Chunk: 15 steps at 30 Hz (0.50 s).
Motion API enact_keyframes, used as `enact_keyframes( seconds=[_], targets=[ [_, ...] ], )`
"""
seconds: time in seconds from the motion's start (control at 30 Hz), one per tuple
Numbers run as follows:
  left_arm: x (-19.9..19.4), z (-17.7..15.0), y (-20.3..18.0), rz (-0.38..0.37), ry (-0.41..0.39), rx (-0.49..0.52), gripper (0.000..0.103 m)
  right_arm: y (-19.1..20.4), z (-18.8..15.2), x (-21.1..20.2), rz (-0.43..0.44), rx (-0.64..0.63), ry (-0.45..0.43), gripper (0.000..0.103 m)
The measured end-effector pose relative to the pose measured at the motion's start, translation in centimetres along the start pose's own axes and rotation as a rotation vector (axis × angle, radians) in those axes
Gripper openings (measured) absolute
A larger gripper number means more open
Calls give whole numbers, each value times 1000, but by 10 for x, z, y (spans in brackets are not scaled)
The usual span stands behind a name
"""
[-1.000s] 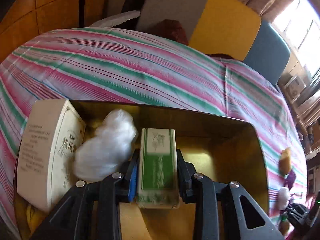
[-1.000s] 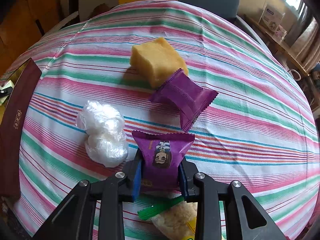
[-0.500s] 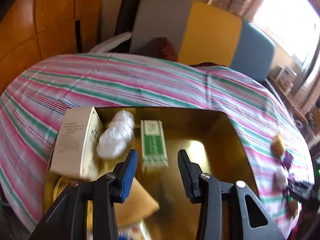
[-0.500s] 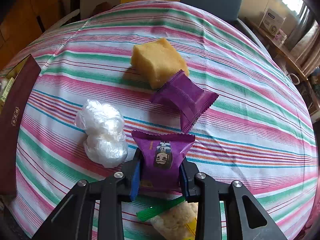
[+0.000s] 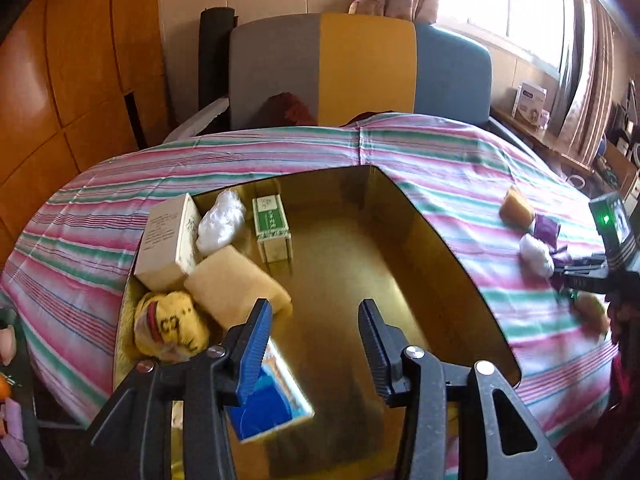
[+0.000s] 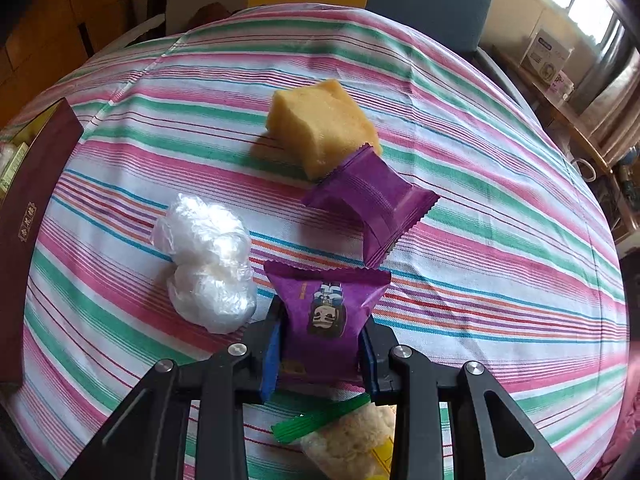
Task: Organize objects
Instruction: 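Withdraw the left gripper from the tray while right gripper holds the purple packet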
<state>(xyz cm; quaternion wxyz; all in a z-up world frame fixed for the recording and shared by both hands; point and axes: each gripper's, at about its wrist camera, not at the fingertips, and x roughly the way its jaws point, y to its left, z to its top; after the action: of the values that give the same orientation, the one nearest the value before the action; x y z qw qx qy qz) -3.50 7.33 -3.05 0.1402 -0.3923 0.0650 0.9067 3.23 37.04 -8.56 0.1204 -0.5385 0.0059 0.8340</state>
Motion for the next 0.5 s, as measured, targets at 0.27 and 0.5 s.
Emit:
enact_keyframes(
  seconds=[0.27,0.5],
  targets=[
    [-3,-12,-2,26,13,27,45,16,-4,-3,-78,-92,-36,33],
    [-4,-14,-3,27,13,32,45,20,-7,-3,-90,-103,-40,34]
  ],
)
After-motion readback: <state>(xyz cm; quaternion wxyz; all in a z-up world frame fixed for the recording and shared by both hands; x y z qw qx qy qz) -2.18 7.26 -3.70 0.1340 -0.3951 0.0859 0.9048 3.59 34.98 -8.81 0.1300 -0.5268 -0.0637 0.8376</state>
